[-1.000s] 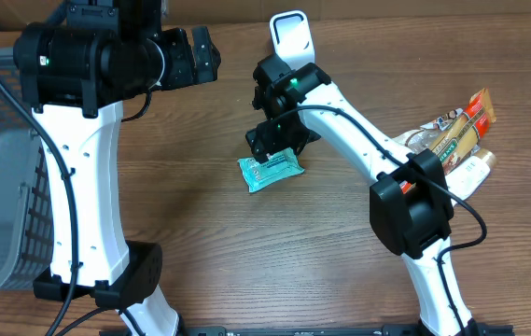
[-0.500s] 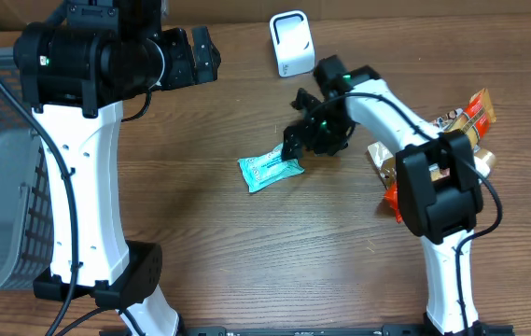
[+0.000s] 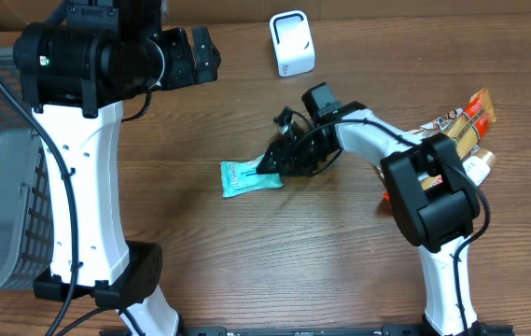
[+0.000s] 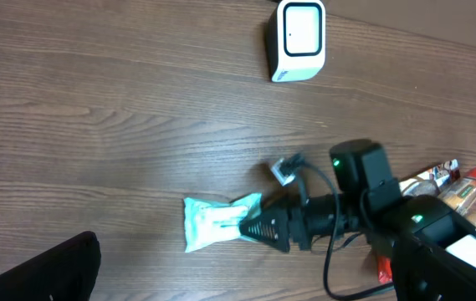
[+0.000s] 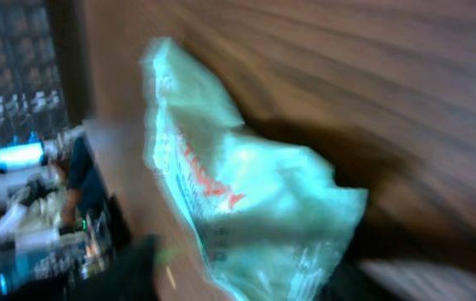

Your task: Scan the item barcode

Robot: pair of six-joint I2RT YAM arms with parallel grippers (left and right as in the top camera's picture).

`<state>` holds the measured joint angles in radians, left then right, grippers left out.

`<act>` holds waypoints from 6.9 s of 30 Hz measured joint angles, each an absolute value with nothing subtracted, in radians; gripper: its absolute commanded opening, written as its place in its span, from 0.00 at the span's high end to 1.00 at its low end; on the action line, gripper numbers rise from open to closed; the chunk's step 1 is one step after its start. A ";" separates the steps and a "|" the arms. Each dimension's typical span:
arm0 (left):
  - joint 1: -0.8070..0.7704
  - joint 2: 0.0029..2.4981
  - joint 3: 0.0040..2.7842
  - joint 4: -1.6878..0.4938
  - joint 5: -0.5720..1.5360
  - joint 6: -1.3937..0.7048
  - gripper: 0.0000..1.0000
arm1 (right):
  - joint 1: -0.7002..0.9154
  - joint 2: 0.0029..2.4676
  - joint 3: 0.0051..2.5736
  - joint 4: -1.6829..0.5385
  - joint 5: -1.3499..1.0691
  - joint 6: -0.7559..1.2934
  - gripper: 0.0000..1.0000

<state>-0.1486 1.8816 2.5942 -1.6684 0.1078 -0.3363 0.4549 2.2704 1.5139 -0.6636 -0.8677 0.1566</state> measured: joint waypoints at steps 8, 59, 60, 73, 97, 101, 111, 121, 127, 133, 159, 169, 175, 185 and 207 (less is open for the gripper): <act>-0.149 1.882 2.594 -1.668 0.108 -0.336 0.01 | 0.459 2.278 1.492 -0.645 -0.845 0.250 0.96; -0.149 1.882 2.594 -1.668 0.108 -0.336 0.01 | 1.114 2.150 1.647 -1.232 0.564 0.429 0.11; -0.149 1.882 2.594 -1.668 0.108 -0.336 0.00 | 1.112 2.150 1.647 -1.226 0.556 0.426 0.07; -0.149 1.882 2.594 -1.668 0.108 -0.336 0.00 | 0.791 2.148 1.650 -1.137 0.133 0.393 0.11; -0.149 1.882 2.594 -1.668 0.108 -0.336 0.00 | 0.702 2.147 1.650 -1.136 -0.191 0.226 0.07; -0.149 1.882 2.594 -1.668 0.108 -0.336 0.00 | 0.639 2.147 1.650 -1.135 -0.171 0.183 0.07; -0.149 1.882 2.594 -1.668 0.108 -0.336 0.00 | 0.513 2.146 1.650 -1.135 -0.177 0.128 0.81; -0.149 1.882 2.594 -1.668 0.108 -0.336 0.00 | 0.513 2.146 1.650 -1.095 -0.331 0.130 0.90; -0.149 1.882 2.594 -1.668 0.108 -0.336 0.00 | 0.524 2.146 1.649 -1.052 -0.342 0.161 0.93; -0.149 1.882 2.594 -1.668 0.108 -0.336 0.01 | 0.525 2.146 1.613 -0.961 -0.332 0.227 0.94; -0.149 1.882 2.594 -1.668 0.108 -0.336 0.00 | 0.551 2.135 1.590 -1.013 -0.231 0.282 0.49; -0.149 1.882 2.594 -1.668 0.108 -0.336 0.00 | 0.569 2.050 1.685 -1.105 -0.212 0.331 0.92; -0.149 1.882 2.594 -1.668 0.108 -0.336 0.01 | 0.633 2.039 1.631 -1.024 -0.146 0.456 0.96; -0.149 1.882 2.594 -1.668 0.108 -0.336 0.01 | 0.637 2.039 1.518 -0.915 -0.057 0.573 0.96; -0.149 1.882 2.594 -1.668 0.108 -0.336 0.00 | 0.666 2.039 1.499 -0.902 -0.048 0.613 0.96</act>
<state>-0.1486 1.8816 2.5942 -1.6684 0.1078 -0.3363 0.6659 2.0392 1.4994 -0.9016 -0.0483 0.6132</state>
